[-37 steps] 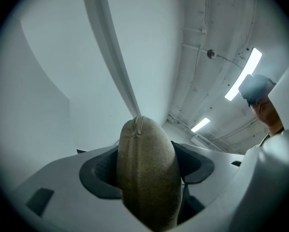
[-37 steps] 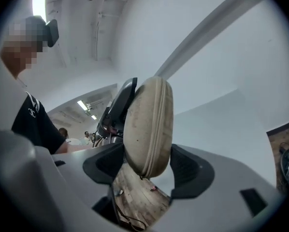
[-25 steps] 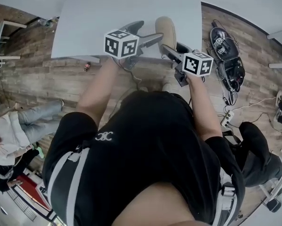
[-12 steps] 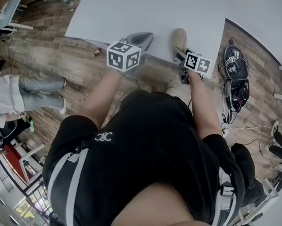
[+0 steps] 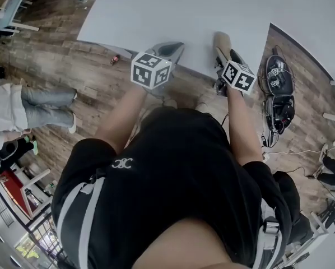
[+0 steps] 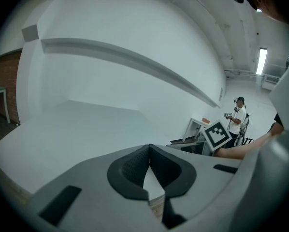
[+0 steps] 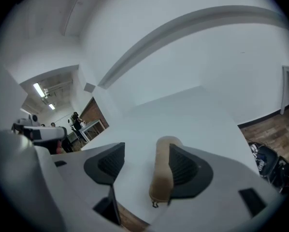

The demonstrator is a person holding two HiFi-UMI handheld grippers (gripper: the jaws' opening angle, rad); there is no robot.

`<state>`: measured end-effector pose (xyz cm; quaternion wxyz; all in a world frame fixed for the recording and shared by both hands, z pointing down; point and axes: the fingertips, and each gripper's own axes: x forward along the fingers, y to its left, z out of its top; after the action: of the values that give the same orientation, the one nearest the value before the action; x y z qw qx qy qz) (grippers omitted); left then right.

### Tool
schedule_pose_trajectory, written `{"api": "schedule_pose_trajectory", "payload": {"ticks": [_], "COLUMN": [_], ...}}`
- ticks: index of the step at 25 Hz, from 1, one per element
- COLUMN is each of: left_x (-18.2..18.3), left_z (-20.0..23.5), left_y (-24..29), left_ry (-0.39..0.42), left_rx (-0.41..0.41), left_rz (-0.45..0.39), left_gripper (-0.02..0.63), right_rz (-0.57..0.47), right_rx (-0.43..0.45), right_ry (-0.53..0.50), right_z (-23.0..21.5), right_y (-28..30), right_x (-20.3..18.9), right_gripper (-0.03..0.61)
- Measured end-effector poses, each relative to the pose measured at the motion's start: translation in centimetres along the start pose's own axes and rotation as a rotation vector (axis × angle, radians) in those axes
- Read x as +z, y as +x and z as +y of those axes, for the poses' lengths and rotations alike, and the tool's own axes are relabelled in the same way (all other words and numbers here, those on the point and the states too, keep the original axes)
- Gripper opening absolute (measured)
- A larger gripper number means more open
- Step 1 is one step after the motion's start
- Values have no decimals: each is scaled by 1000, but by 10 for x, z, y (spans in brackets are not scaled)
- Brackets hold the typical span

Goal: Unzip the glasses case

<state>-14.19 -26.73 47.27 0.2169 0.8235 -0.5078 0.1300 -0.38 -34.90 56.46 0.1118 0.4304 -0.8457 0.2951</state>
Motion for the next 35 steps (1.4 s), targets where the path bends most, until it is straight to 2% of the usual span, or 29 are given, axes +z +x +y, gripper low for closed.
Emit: {"api": "schedule_pose_trajectory", "payload": {"ticks": [1, 2, 3, 5, 9, 11, 15, 20, 24, 27, 32, 35], "left_x": [0, 1, 1, 0, -5, -14, -30, -8, 4, 10, 20, 22], "left_z": [0, 1, 3, 7, 21, 23, 3, 6, -23, -66, -136, -163], "left_y": [0, -1, -2, -4, -8, -4, 10, -4, 18, 43, 83, 96], "left_ry": [-1, -1, -2, -9, -32, -34, -8, -5, -6, -10, 10, -22], "left_rx": [1, 2, 4, 0, -15, -32, -108, -76, -18, 24, 83, 110], "left_rz": [-5, -11, -15, -19, -23, -17, 3, -17, -24, -38, -51, -51], "left_gripper": [6, 6, 6, 6, 6, 6, 6, 6, 6, 6, 6, 6], "right_rz": [-35, -73, -111, -172, -246, -240, -206, -215, -230, -224, -206, -188], "right_rx": [-9, -31, -56, -79, -64, -64, -120, -63, -15, 8, 48, 89], "right_ry": [-8, -26, -48, -73, -90, -86, -111, -143, -221, -270, -283, -289], "right_z": [3, 5, 8, 17, 43, 45, 37, 58, 36, -2, -61, -78], "right_y": [-9, -19, -27, -40, -53, -56, -76, -72, -92, -118, -157, -169], "right_x": [10, 19, 29, 44, 66, 60, 46, 56, 69, 76, 83, 88], "right_gripper": [272, 130, 46, 30, 15, 15, 14, 15, 15, 14, 14, 14]}}
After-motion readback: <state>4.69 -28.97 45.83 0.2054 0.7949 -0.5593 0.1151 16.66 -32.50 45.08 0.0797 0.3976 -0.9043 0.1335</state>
